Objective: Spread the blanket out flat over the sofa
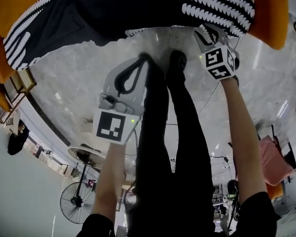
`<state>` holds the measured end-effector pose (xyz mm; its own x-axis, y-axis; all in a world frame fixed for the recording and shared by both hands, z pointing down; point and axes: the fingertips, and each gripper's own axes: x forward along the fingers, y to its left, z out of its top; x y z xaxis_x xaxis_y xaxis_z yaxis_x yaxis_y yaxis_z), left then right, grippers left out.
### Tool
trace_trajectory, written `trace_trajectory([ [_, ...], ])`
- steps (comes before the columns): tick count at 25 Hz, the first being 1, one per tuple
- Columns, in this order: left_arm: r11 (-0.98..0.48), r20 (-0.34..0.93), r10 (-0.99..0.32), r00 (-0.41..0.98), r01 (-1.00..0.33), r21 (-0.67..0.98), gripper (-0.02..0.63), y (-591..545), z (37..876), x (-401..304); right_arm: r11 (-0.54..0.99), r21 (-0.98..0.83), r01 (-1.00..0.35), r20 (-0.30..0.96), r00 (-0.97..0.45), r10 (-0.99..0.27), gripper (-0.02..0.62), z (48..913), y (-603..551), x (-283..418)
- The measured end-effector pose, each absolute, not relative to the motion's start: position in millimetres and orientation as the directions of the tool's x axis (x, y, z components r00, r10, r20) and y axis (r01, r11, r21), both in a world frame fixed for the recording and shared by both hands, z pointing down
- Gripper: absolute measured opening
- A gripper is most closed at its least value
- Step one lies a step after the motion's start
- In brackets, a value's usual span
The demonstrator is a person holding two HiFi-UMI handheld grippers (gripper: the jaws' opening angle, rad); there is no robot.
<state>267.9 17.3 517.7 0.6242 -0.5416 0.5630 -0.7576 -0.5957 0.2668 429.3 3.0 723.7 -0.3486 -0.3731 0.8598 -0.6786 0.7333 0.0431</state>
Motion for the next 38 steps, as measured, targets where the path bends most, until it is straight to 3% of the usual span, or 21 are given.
trace_trajectory([
  [10,-0.608,0.569,-0.548,0.613,-0.759,0.232,0.012,14,544,275,0.758,0.203,-0.62,0.888,-0.209,-0.409,0.144,779,-13,456],
  [21,-0.635,0.578,-0.521,0.628,-0.738,0.23,0.012,18,549,273,0.79,0.263,-0.554,0.898,-0.159,-0.411,0.017,788,-16,454],
  [38,-0.648,0.567,-0.509,0.647,-0.722,0.243,0.012,32,535,273,0.824,0.215,-0.525,0.925,-0.161,-0.344,0.009,768,12,454],
])
